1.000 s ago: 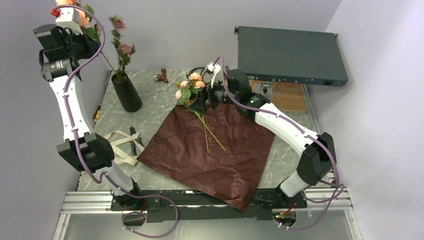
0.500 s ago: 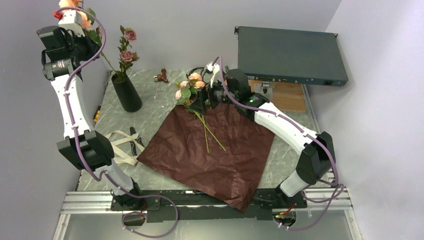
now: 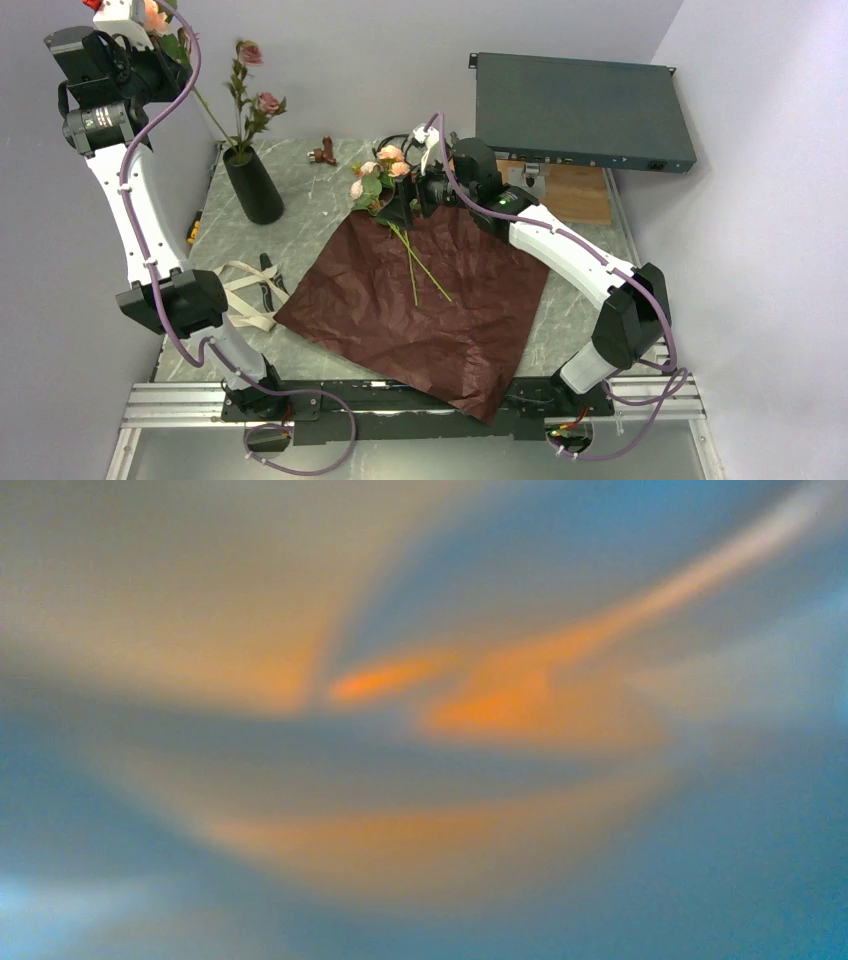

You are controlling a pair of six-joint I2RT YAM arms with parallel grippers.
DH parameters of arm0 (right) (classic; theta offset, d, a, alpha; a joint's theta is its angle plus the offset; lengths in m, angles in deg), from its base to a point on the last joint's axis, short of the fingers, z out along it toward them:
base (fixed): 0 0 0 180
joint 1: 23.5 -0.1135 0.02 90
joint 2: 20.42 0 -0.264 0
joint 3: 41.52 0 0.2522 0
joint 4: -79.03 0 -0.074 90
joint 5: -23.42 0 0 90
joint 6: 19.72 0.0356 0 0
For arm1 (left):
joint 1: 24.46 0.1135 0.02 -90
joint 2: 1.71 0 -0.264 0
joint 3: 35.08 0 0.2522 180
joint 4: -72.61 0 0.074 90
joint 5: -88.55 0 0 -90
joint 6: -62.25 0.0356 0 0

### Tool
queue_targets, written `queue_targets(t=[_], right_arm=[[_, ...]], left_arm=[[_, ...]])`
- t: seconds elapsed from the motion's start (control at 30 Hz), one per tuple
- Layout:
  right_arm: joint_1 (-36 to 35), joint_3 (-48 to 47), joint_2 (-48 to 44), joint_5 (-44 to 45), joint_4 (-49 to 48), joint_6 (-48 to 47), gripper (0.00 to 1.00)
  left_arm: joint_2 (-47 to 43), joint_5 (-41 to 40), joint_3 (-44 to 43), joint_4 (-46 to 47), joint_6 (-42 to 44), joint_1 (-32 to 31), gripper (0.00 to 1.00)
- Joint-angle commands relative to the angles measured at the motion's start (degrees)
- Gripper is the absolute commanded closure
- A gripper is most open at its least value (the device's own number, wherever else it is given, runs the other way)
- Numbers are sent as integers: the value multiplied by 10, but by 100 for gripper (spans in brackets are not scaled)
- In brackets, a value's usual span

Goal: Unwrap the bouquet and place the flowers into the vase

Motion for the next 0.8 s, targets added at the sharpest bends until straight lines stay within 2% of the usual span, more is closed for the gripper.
queue_targets(t=[0.0,0.2,0.5,0.77], right_arm=[[-1,-23,-3,-6,-15,-5,0],[-1,-36,5,-12,-5,-7,0],[-1,-28,-1,-19,2,-12,0],[-1,-33,4,-22,3,-12,0]], left_arm=[[-45,17,25,1,12,3,100],[-89,24,122,68,-20,22,100],[-61,32,14,45,-35,24,100],[-44,33,-22,32,-36,24,100]])
